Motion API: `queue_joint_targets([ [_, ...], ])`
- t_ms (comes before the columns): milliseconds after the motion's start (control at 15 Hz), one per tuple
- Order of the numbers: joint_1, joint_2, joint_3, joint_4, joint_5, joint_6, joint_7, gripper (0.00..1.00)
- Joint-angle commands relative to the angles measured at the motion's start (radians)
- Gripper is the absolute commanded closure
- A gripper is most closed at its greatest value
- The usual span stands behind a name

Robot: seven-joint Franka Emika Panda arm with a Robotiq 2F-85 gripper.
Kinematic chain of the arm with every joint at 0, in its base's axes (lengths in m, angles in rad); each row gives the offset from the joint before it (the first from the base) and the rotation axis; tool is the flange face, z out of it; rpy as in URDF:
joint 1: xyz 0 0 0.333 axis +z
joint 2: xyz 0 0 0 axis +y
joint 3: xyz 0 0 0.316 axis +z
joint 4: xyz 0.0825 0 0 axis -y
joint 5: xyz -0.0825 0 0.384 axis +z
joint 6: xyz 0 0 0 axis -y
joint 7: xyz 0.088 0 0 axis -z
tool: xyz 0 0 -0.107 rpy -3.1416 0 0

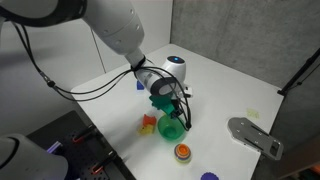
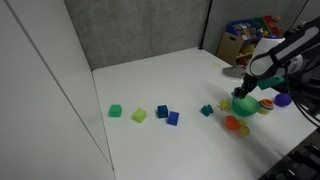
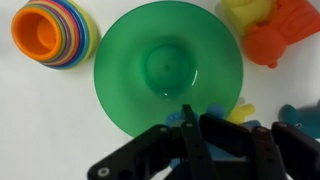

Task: Pick up the light blue toy from the green bowl and put it on the table

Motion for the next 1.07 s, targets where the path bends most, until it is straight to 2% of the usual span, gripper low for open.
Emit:
queue_joint_targets([
  [0,0.010,-0.140,0.053,-0.071,0.011,-0.076,-0.013,0.96],
  [67,0.013,-0.171,0.073,-0.084,0.017,-0.099,-0.022,0.95],
  [133,0.008,-0.203,0.103,-0.095,0.035,-0.140,-0.043,0.66],
  [267,0.008,-0.251,0.145,-0.098,0.078,-0.227,-0.069,0.58],
  [400,0.023,-0.282,0.154,-0.080,0.101,-0.319,-0.066,0.39],
  [733,0.050,-0.346,0.128,-0.016,0.095,-0.528,-0.027,0.02],
  [1000,0.058,-0.396,0.103,0.024,0.071,-0.649,0.005,0.00],
])
